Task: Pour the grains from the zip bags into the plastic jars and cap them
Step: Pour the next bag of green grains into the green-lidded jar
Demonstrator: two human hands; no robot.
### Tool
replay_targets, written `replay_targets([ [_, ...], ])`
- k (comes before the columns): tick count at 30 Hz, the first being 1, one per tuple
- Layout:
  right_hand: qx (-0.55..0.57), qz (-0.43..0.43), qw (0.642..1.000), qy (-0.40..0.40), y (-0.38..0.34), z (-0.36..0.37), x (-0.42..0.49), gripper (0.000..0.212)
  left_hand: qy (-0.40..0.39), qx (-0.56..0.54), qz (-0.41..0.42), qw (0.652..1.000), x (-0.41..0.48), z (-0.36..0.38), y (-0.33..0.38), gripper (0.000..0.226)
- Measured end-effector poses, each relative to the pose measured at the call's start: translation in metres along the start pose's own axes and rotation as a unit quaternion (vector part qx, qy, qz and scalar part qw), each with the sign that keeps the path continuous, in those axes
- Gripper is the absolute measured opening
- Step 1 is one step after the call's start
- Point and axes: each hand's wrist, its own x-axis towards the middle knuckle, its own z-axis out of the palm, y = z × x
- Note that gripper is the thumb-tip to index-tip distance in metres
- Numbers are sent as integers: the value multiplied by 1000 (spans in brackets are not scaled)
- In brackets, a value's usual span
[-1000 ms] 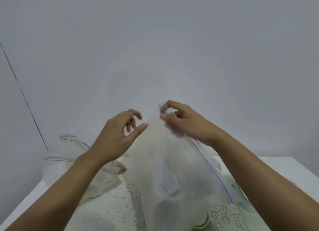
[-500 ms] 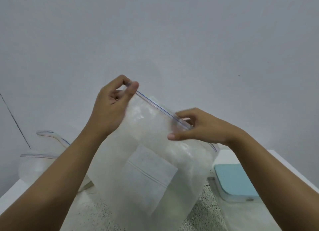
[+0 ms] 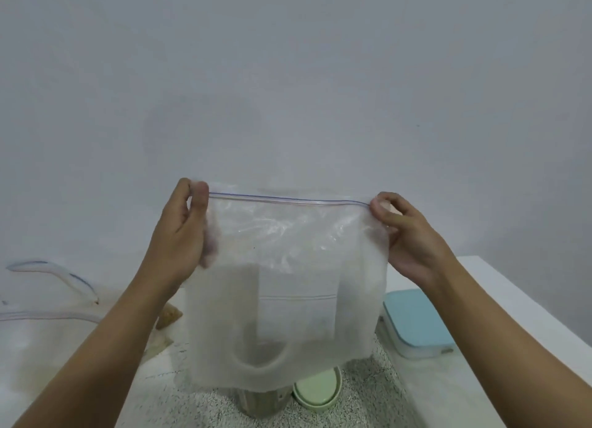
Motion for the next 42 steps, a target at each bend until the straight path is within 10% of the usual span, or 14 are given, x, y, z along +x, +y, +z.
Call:
replay_targets([
  [8,136,111,981,84,-4,-44,-10,24,-102,-94,-53,989,-12,35,2,24],
  [19,5,55,998,-17,-34,-143,-16,44,-9,-36,-29,999,-34,150,25,27],
  [30,-132,-51,988,65,-71,-221,-20,43,-32,4,-58,998,-69,230,47,29],
  [42,-356,89,918,149,-7,-335,-9,49,-134,235,-104,957,-114,303,-22,19],
])
